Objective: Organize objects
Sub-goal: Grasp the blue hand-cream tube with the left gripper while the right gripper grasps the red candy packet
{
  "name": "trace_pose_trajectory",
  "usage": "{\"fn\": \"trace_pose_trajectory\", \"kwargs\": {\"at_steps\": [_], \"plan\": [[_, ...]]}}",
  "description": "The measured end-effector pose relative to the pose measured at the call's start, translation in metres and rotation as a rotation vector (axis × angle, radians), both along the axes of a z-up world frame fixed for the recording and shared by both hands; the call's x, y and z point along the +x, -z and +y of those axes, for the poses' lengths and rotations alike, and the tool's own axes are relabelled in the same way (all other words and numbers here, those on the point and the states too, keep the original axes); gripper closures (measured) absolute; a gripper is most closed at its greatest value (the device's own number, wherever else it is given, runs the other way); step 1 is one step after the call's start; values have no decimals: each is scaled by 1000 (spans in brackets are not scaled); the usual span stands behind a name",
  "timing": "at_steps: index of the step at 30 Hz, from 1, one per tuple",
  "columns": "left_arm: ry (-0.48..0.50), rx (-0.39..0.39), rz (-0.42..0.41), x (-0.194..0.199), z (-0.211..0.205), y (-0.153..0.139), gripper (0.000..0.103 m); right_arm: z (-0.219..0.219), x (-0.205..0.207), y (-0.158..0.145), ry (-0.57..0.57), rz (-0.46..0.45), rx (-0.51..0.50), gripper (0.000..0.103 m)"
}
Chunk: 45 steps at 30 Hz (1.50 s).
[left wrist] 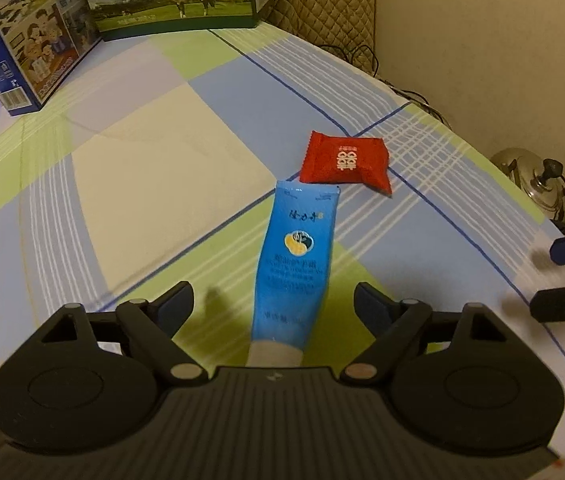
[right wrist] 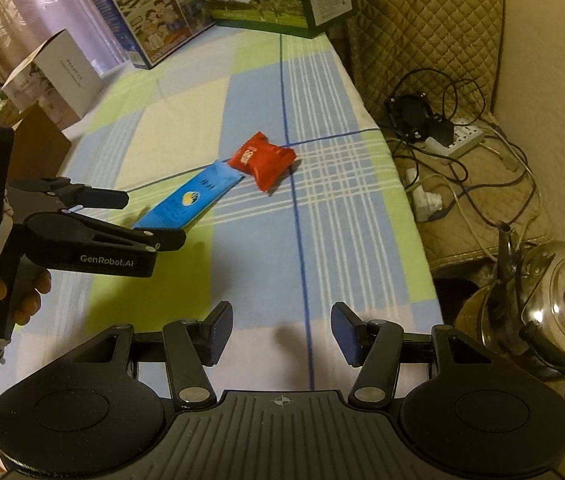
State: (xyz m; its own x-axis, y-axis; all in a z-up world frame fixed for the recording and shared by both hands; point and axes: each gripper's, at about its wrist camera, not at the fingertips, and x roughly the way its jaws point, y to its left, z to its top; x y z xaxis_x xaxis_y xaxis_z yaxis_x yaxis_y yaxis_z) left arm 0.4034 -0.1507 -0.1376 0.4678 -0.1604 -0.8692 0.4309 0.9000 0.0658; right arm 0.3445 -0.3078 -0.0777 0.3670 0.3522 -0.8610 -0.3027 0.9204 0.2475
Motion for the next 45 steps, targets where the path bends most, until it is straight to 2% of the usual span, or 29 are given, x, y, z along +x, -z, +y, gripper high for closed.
{"fn": "trace_pose_trajectory", "kwargs": {"at_steps": [5, 8, 10, 12, 16, 26, 29, 34, 37, 39, 45], "plan": [[13, 0, -1, 10, -2, 4, 29, 0, 11, 4, -5, 6, -3, 51], [23, -14, 14, 12, -2, 7, 45, 1, 17, 6, -13, 6, -5, 51], [31, -45, 20, 10, 1, 7, 61, 3, 22, 6, -24, 2, -6, 51], [9, -60, 20, 7, 6, 7, 66, 5, 27, 8, -38, -3, -9, 51], [-78, -40, -4, 0, 22, 6, 66, 13, 41, 11, -89, -41, -28, 51], [-450, 4, -38, -20, 100, 3, 66, 47, 87, 20, -266, -182, -40, 51], [-514, -6, -24, -22, 115, 2, 67, 60, 98, 27, -318, -226, -70, 51], [-537, -7, -15, -27, 124, -1, 66, 76, 113, 45, -414, -242, -122, 51], [-541, -13, -15, -29, 123, -1, 66, 78, 115, 51, -451, -241, -112, 52], [-544, -16, -16, -32, 124, 0, 67, 78, 113, 51, -458, -220, -83, 65], [-548, -28, -6, -38, 127, 1, 67, 89, 90, 49, -464, -187, -32, 75]]}}
